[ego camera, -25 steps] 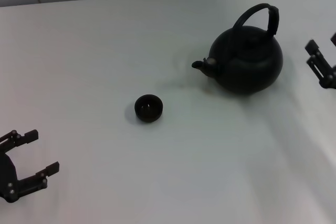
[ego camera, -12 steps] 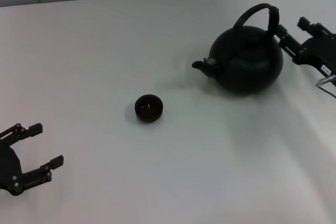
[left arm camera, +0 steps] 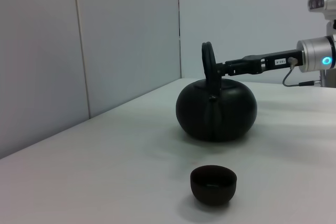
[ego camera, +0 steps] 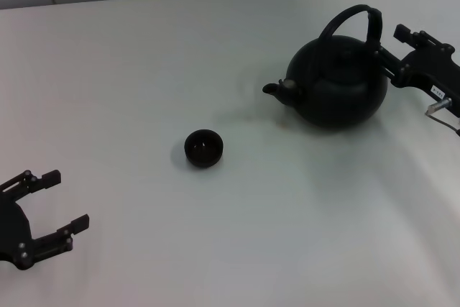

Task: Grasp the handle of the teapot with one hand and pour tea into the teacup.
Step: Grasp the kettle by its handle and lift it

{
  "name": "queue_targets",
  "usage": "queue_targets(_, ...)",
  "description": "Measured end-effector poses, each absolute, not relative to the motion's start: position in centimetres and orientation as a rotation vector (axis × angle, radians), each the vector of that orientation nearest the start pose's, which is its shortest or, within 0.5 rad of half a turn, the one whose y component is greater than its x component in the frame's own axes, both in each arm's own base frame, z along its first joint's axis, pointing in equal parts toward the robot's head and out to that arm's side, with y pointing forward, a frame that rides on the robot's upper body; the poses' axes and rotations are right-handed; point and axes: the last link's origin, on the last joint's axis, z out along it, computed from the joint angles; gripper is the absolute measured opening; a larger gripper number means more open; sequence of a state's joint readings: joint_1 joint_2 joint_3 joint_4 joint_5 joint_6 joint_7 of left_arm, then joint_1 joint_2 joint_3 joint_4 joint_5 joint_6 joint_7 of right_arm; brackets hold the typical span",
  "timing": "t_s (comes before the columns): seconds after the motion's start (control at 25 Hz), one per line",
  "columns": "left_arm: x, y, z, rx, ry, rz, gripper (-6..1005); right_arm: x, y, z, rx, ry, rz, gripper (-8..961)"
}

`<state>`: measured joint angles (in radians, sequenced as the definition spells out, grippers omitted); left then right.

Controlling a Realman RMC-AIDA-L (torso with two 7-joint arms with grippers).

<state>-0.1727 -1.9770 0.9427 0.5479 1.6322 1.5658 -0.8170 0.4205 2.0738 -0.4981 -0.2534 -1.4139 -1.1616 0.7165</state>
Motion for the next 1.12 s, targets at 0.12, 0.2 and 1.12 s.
queue_targets(0.12,-34.8,23.0,1.4,-2.577,-0.298,-0.643,812,35.0,32.9,0.7,-1.901,0.654,0.696,621)
queue_targets(0.2,-34.7,23.0,1.4,-2.577,-0.298,-0.644,813,34.9,33.2,0.8,-1.901,0.652,0.693,621)
queue_targets(1.12,-34.6,23.1,1.0,-2.568,-0.305,-0.649,812,33.6,35.5,1.0,-1.921,0.612,0.669,573)
